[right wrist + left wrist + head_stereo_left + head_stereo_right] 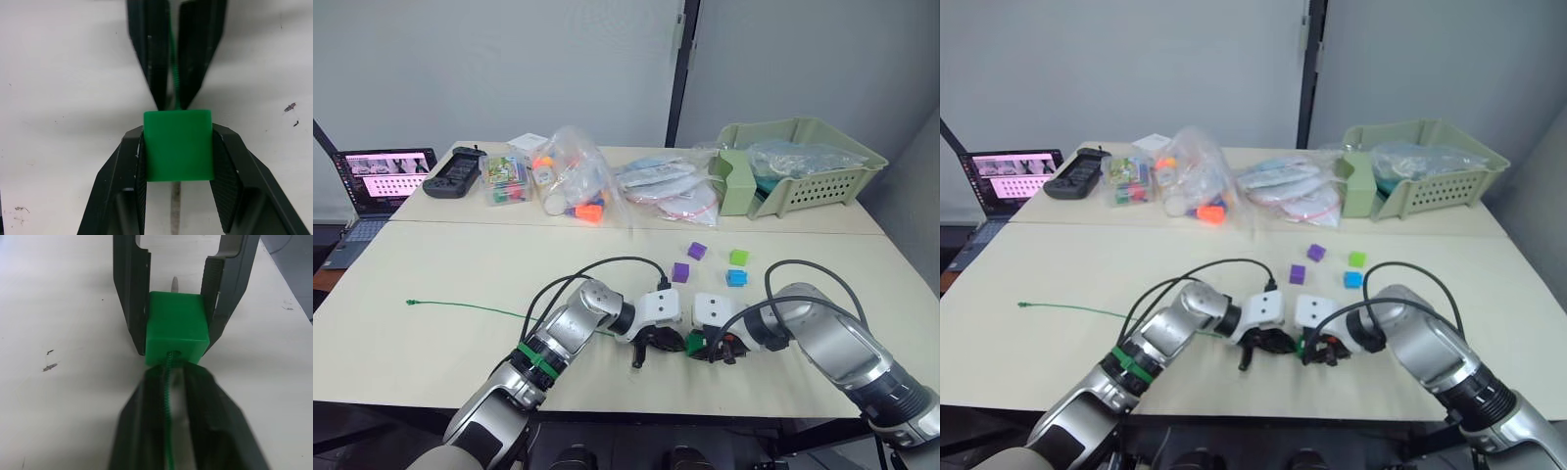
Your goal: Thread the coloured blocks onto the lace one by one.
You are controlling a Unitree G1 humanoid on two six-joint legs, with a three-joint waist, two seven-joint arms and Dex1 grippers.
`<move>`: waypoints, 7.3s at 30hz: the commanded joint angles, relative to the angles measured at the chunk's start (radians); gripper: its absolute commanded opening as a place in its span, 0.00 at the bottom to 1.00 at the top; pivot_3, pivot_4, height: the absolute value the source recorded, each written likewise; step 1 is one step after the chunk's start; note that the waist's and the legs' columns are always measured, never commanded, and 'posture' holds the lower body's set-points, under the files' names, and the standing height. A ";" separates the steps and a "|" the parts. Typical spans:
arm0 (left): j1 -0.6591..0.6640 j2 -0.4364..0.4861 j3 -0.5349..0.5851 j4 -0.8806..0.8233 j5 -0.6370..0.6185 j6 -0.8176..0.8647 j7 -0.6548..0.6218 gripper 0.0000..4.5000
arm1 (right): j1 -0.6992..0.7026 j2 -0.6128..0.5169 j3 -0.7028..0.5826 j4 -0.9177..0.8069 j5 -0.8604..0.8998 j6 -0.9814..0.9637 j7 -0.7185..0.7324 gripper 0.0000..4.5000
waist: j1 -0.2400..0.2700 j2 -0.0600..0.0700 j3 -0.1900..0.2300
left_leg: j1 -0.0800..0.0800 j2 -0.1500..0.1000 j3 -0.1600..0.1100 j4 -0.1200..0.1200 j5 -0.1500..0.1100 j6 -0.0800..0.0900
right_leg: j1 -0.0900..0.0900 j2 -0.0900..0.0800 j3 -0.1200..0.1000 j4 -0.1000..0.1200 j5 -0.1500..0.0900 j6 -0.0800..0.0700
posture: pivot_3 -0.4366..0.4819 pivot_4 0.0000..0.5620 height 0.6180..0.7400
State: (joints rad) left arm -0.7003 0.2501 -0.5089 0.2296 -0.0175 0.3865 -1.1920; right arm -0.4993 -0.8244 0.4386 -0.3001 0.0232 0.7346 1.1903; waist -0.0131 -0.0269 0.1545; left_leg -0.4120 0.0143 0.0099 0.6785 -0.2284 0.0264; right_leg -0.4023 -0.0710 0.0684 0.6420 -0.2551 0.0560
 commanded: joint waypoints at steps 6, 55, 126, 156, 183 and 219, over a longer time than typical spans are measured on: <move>-0.025 0.052 0.072 -0.081 -0.086 -0.021 -0.060 0.84 | 0.017 -0.012 -0.039 -0.047 0.045 0.062 0.001 1.00 | 0.000 0.000 0.000 | -0.002 0.000 0.000 -0.001 0.000 0.000 | -0.002 0.000 0.000 0.000 0.000 0.000 | 0.48 0.27 0.95; -0.009 -0.033 -0.043 -0.005 0.028 -0.068 0.085 0.26 | 0.112 -0.111 -0.094 -0.024 0.079 -0.060 -0.119 0.68 | 0.008 0.000 0.000 | -0.003 -0.002 0.000 0.001 0.000 0.000 | -0.002 -0.002 0.000 -0.001 0.000 0.001 | 0.48 0.27 0.95; -0.279 0.689 0.498 0.836 -0.099 -0.616 -0.419 0.99 | -0.040 -0.115 -0.143 0.200 0.078 -0.222 0.104 0.00 | 0.016 -0.006 0.004 | -0.012 0.000 0.018 0.004 0.000 0.000 | -0.021 -0.006 -0.003 0.012 0.001 -0.001 | 0.48 0.27 0.95; 0.047 0.119 0.178 -0.058 -0.216 -0.203 -0.202 0.73 | -0.142 -0.019 -0.108 -0.176 0.271 0.239 -0.029 0.00 | 0.002 -0.006 0.004 | -0.012 -0.001 0.004 0.005 0.000 0.000 | -0.020 -0.005 -0.002 0.015 0.002 -0.001 | 0.48 0.27 0.95; 0.036 0.105 0.170 -0.052 -0.224 -0.179 -0.189 0.00 | -0.115 -0.051 -0.106 -0.156 0.288 0.188 -0.052 0.00 | 0.002 -0.006 0.004 | -0.012 -0.001 0.004 0.005 0.000 0.000 | -0.020 -0.005 -0.002 0.014 0.002 -0.001 | 0.48 0.27 0.95; 0.093 0.118 0.234 -0.093 -0.247 -0.173 -0.069 0.00 | 0.234 0.312 -0.798 -0.002 0.303 0.098 -0.845 0.99 | 0.001 -0.004 0.003 | -0.011 -0.001 0.005 0.004 0.001 -0.001 | -0.019 -0.005 0.000 0.014 0.002 -0.001 | 0.48 0.27 0.95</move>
State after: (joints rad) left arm -0.6079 0.3745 -0.2870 0.1790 -0.2419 0.2095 -1.2670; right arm -0.2424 -0.5131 -0.3366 -0.2880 0.2928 0.7948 0.3480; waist -0.0121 -0.0314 0.1578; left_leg -0.4232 0.0132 0.0143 0.6827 -0.2279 0.0254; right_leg -0.4212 -0.0754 0.0682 0.6556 -0.2531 0.0548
